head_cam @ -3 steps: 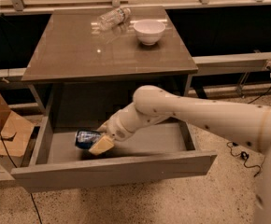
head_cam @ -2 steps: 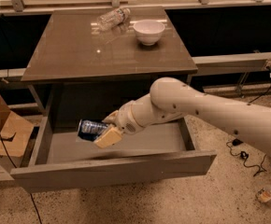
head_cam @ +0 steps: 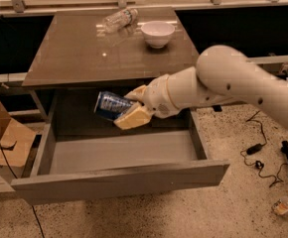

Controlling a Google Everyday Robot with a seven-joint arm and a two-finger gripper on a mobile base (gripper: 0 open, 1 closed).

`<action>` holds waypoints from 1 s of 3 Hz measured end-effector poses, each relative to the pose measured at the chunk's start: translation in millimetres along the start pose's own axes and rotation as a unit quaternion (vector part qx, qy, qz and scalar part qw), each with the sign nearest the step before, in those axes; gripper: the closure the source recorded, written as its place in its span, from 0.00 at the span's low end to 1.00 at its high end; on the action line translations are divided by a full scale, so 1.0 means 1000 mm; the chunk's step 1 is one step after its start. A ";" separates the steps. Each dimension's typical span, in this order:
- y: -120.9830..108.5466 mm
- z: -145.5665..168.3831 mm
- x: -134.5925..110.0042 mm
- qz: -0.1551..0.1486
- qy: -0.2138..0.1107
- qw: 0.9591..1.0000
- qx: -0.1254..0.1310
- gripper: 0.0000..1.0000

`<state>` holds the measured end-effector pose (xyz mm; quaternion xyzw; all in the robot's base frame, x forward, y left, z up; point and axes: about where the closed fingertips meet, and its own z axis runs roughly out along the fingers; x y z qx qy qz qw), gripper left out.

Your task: Pick pepsi can from top drawer and place on counter

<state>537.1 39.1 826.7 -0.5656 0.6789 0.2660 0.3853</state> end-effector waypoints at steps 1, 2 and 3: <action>-0.046 -0.019 -0.018 -0.011 0.023 1.000 0.011 1.00; -0.094 -0.006 -0.023 -0.019 0.047 0.999 -0.001 1.00; -0.140 0.021 -0.020 -0.022 0.070 0.997 -0.019 1.00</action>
Offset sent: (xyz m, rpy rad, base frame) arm 0.1760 -0.0111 0.0553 -0.1354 -0.0379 0.0294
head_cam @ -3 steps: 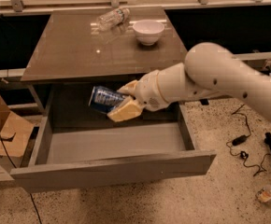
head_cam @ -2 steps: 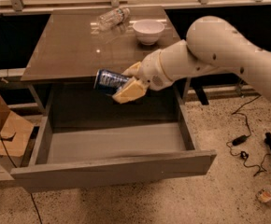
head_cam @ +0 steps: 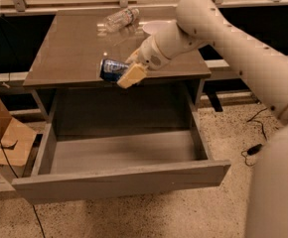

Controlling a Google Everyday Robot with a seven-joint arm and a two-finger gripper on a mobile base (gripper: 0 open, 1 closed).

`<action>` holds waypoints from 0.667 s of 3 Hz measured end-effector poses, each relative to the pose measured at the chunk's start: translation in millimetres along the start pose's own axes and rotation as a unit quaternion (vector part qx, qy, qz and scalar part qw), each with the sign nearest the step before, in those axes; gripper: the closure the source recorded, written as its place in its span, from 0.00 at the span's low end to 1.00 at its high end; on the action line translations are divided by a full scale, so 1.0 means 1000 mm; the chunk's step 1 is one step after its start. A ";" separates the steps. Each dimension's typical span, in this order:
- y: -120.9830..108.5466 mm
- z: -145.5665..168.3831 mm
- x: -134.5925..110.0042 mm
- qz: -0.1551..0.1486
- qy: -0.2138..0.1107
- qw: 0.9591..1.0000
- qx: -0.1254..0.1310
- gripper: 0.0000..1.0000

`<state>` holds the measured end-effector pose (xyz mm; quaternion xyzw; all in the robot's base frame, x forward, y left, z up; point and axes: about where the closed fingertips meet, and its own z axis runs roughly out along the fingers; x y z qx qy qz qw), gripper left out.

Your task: Pick pepsi can from top drawer and place on counter

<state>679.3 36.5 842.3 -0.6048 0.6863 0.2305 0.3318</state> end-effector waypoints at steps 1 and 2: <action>-0.023 0.017 0.001 -0.001 0.012 1.000 -0.012 1.00; -0.023 0.014 -0.002 -0.001 0.012 1.000 -0.012 0.90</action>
Offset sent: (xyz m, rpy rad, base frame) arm 0.1435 0.0189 -0.0307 -0.0177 0.0237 -0.0308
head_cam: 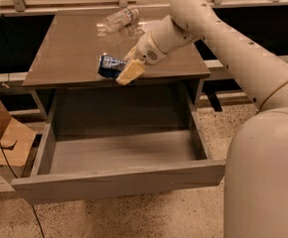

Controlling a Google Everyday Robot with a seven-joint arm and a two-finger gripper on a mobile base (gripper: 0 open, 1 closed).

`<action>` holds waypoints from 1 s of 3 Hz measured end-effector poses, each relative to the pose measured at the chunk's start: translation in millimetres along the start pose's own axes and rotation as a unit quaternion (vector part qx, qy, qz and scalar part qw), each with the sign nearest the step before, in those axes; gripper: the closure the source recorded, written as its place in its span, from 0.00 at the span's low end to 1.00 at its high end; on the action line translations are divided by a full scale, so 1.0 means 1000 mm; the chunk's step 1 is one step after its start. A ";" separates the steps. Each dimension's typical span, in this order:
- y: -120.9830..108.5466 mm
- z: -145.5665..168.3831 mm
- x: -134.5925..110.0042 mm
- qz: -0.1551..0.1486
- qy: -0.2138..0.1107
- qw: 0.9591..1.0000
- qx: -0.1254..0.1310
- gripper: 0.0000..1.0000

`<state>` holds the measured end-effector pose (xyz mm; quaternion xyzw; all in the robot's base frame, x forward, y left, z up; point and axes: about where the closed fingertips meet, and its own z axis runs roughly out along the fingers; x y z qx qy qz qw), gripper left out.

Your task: Pick pepsi can from top drawer and place on counter

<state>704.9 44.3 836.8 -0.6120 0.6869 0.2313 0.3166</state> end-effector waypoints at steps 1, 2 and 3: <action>-0.002 0.002 -0.001 0.005 0.005 1.000 -0.004 0.71; -0.003 0.001 -0.002 0.005 0.005 1.000 -0.004 0.48; -0.039 0.011 -0.006 0.014 0.006 1.000 0.025 0.52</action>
Offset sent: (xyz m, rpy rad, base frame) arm 0.1217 0.0084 -0.0185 0.0112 -0.0195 -0.1174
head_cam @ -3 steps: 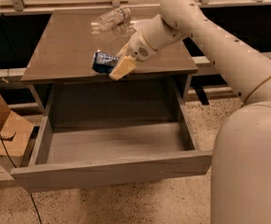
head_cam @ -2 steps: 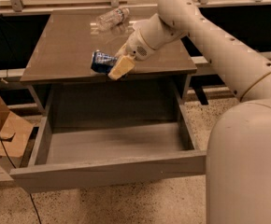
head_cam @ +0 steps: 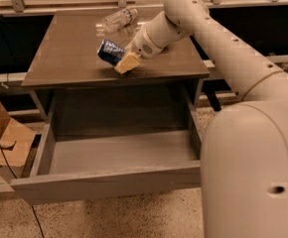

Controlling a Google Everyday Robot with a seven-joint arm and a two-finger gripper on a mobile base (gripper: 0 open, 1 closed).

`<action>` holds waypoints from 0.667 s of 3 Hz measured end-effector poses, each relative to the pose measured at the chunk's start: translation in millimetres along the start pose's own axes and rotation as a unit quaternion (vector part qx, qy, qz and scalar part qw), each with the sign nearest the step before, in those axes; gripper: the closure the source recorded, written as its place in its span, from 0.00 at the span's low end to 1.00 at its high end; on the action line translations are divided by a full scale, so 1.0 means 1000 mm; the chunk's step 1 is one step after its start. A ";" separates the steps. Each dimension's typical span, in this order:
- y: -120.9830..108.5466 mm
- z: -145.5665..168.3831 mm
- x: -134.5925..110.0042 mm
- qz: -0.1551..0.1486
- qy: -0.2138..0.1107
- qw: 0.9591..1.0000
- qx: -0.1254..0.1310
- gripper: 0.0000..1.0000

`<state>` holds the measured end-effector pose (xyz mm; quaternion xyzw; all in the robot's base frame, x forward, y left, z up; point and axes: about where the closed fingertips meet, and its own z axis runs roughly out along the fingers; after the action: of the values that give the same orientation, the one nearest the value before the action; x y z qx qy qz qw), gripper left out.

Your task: Pick pepsi can from top drawer and place on counter

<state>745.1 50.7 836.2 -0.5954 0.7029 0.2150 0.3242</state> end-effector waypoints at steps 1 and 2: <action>-0.042 -0.004 -0.032 -0.016 -0.008 0.999 0.046 0.75; -0.065 0.006 -0.051 -0.022 -0.011 0.998 0.060 0.77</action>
Offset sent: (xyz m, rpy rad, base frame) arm 0.1204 0.0380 0.0608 0.0016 -0.1544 -0.0706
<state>813.5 77.8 873.5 -0.5882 0.6976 0.1713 0.3715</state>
